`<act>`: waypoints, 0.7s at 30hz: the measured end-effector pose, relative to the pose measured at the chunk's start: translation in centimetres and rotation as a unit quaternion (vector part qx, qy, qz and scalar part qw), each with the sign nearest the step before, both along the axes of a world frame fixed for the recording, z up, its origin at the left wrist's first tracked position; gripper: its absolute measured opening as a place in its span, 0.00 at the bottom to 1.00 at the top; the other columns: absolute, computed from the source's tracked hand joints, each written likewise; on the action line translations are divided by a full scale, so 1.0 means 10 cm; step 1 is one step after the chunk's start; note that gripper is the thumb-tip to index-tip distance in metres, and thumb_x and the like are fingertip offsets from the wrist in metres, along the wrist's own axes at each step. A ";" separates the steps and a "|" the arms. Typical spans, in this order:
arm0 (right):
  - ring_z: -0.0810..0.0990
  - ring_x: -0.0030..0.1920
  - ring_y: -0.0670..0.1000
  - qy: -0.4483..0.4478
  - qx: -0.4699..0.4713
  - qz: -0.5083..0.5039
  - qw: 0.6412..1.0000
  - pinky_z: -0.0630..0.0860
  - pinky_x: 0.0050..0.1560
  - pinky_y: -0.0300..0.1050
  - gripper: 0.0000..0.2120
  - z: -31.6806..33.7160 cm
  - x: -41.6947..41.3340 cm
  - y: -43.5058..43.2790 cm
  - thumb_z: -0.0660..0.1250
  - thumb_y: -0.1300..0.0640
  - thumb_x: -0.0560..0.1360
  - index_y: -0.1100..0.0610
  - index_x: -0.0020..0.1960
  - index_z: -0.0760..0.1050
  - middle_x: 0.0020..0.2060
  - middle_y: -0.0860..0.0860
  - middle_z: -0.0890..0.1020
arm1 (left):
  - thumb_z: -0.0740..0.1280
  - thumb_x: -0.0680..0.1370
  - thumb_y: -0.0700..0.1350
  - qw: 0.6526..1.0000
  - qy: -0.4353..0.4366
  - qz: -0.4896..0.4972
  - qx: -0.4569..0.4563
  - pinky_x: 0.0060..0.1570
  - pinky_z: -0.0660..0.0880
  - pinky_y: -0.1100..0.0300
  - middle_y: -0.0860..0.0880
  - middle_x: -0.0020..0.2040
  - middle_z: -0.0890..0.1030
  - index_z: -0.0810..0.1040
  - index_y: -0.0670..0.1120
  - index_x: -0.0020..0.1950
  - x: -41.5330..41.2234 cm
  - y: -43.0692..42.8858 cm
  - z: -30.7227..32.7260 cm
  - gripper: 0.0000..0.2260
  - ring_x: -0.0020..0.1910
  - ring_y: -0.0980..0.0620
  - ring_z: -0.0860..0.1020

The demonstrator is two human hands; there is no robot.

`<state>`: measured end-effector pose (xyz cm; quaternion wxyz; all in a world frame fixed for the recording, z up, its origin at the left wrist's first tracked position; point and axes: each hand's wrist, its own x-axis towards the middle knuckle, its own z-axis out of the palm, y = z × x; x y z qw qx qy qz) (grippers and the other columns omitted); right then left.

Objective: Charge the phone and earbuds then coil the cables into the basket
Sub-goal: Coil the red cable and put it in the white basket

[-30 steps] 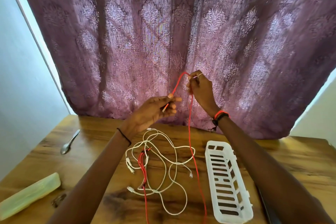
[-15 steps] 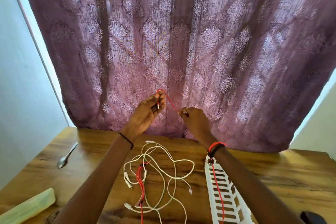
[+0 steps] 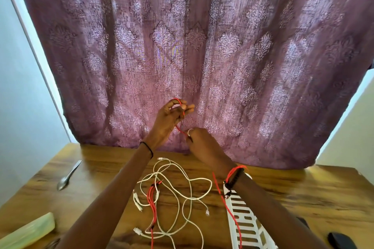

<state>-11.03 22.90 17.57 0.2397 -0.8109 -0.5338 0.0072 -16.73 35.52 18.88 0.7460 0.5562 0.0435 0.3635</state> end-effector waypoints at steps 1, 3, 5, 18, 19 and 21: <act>0.79 0.50 0.62 0.013 0.004 -0.001 1.000 0.74 0.47 0.50 0.09 0.02 0.03 0.00 0.59 0.60 0.76 0.61 0.50 0.77 0.48 0.61 0.80 | 0.61 0.78 0.33 0.999 0.021 0.002 0.042 0.52 0.77 0.60 0.45 0.46 0.85 0.75 0.42 0.49 -0.01 0.00 0.00 0.06 0.48 0.48 0.82; 0.80 0.50 0.61 0.024 0.021 0.005 0.999 0.74 0.47 0.50 0.09 0.09 0.07 -0.04 0.60 0.62 0.75 0.61 0.52 0.77 0.47 0.62 0.81 | 0.62 0.78 0.34 0.990 0.065 0.008 0.126 0.50 0.77 0.62 0.47 0.43 0.85 0.76 0.42 0.50 -0.02 0.01 -0.01 0.06 0.46 0.49 0.83; 0.80 0.49 0.61 0.022 0.042 0.007 0.999 0.75 0.47 0.49 0.10 0.16 0.13 -0.08 0.61 0.64 0.75 0.60 0.54 0.77 0.46 0.62 0.81 | 0.63 0.77 0.33 0.974 0.108 0.015 0.197 0.48 0.77 0.64 0.49 0.41 0.85 0.77 0.41 0.51 -0.05 0.04 -0.02 0.06 0.44 0.53 0.83; 0.79 0.44 0.43 0.063 0.218 0.033 0.973 0.64 0.43 0.19 0.08 0.49 0.36 -0.13 0.67 0.64 0.74 0.61 0.50 0.82 0.47 0.56 0.85 | 0.56 0.79 0.36 0.966 0.162 -0.169 0.109 0.47 0.76 0.66 0.52 0.36 0.79 0.76 0.40 0.60 -0.26 0.01 -0.04 0.13 0.36 0.58 0.78; 0.80 0.45 0.44 0.070 0.230 0.038 0.970 0.65 0.43 0.20 0.08 0.50 0.36 -0.14 0.68 0.63 0.73 0.61 0.50 0.82 0.47 0.56 0.85 | 0.56 0.78 0.36 0.970 0.136 -0.196 0.049 0.48 0.77 0.64 0.51 0.35 0.77 0.76 0.38 0.59 -0.27 0.02 -0.04 0.14 0.33 0.56 0.76; 0.79 0.41 0.37 0.102 0.254 0.050 0.960 0.67 0.42 0.23 0.08 0.51 0.36 -0.14 0.68 0.63 0.73 0.62 0.51 0.82 0.46 0.56 0.85 | 0.56 0.76 0.36 0.969 0.101 -0.224 -0.029 0.40 0.77 0.62 0.50 0.32 0.72 0.78 0.35 0.58 -0.28 0.01 -0.03 0.15 0.28 0.57 0.71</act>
